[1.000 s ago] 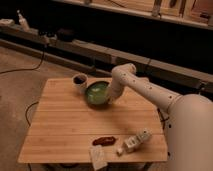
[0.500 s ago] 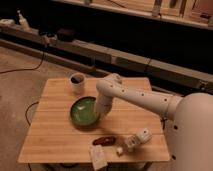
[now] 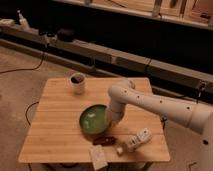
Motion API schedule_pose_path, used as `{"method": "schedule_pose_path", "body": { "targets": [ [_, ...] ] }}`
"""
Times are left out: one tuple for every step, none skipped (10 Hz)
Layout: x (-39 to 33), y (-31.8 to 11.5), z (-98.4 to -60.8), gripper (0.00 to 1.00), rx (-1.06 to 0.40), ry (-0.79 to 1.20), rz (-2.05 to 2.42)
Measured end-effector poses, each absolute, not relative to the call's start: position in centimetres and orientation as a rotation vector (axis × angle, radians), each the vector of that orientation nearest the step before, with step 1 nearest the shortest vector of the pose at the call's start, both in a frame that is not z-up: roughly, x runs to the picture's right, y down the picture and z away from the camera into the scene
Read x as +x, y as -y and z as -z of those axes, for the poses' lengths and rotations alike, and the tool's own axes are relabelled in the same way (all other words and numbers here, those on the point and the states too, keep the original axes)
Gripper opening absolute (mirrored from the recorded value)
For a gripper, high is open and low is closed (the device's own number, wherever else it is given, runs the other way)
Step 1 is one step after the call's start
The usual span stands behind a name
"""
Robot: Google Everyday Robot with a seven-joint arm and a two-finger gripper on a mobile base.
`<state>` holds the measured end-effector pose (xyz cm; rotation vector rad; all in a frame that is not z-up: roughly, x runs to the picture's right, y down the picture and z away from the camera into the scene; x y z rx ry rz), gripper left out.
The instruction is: Drag the ceramic bowl in a circle
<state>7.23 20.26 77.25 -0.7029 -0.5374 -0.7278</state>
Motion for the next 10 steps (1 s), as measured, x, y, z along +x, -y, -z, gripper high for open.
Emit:
{"method": "schedule_pose_path", "body": {
  "targets": [
    [9.6,-19.9,-76.4,0.0,-0.693,0.517,0.669],
    [12.1,-19.6,-75.6,0.0,-0.684,0.495,0.609],
    [15.2,-19.4,-75.1,0.0,-0.675,0.462,0.542],
    [18.1,-19.1,-75.2,0.0,-0.666,0.424,0.482],
    [19.9,-18.8,-75.6,0.0,-0.656,0.399,0.448],
    [22.4,-18.0,-77.0,0.0,-0.633,0.364,0.404],
    [23.9,-16.9,-78.5,0.0,-0.611,0.345,0.373],
    [24.9,-15.5,-80.3,0.0,-0.583,0.341,0.353],
    [25.5,-13.9,-82.3,0.0,-0.552,0.345,0.346],
    [25.7,-12.2,-83.9,0.0,-0.525,0.348,0.355]
  ]
}}
